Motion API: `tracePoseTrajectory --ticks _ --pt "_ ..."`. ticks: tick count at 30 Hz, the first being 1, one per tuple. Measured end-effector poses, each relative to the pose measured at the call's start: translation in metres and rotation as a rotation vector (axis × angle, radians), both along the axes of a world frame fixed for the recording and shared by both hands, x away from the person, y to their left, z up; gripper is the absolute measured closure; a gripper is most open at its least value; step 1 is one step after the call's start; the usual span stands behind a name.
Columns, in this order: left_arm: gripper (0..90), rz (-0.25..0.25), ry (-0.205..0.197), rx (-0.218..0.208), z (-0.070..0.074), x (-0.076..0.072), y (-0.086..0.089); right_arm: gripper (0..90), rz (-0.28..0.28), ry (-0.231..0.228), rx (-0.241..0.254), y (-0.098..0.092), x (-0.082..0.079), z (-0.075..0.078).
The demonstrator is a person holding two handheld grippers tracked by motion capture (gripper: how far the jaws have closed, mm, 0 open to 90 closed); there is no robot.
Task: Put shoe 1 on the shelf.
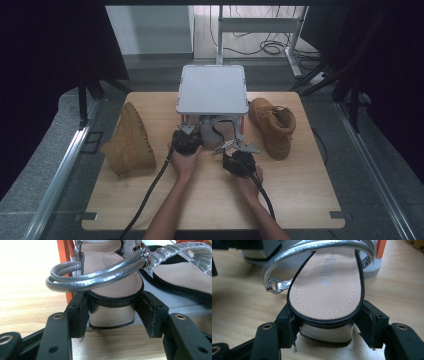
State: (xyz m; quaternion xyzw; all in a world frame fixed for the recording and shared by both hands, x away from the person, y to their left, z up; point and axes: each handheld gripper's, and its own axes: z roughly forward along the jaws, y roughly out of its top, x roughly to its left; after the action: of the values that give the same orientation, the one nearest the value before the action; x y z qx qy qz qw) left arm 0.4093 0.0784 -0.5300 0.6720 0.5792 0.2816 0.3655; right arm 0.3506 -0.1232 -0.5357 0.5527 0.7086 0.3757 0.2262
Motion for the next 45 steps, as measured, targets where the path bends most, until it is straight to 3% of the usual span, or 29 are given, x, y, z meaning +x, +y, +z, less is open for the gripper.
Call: tracePoseTrajectory --ticks 21,45 --pt "44.6 -0.006 0.002 -0.011 0.000 0.001 0.001 40.1 -0.069 -0.040 0.006 0.013 0.028 0.011" --pt "44.7 -0.009 0.003 -0.013 0.000 0.001 0.002 40.0 -0.130 -0.063 -0.010 0.028 0.071 0.008"
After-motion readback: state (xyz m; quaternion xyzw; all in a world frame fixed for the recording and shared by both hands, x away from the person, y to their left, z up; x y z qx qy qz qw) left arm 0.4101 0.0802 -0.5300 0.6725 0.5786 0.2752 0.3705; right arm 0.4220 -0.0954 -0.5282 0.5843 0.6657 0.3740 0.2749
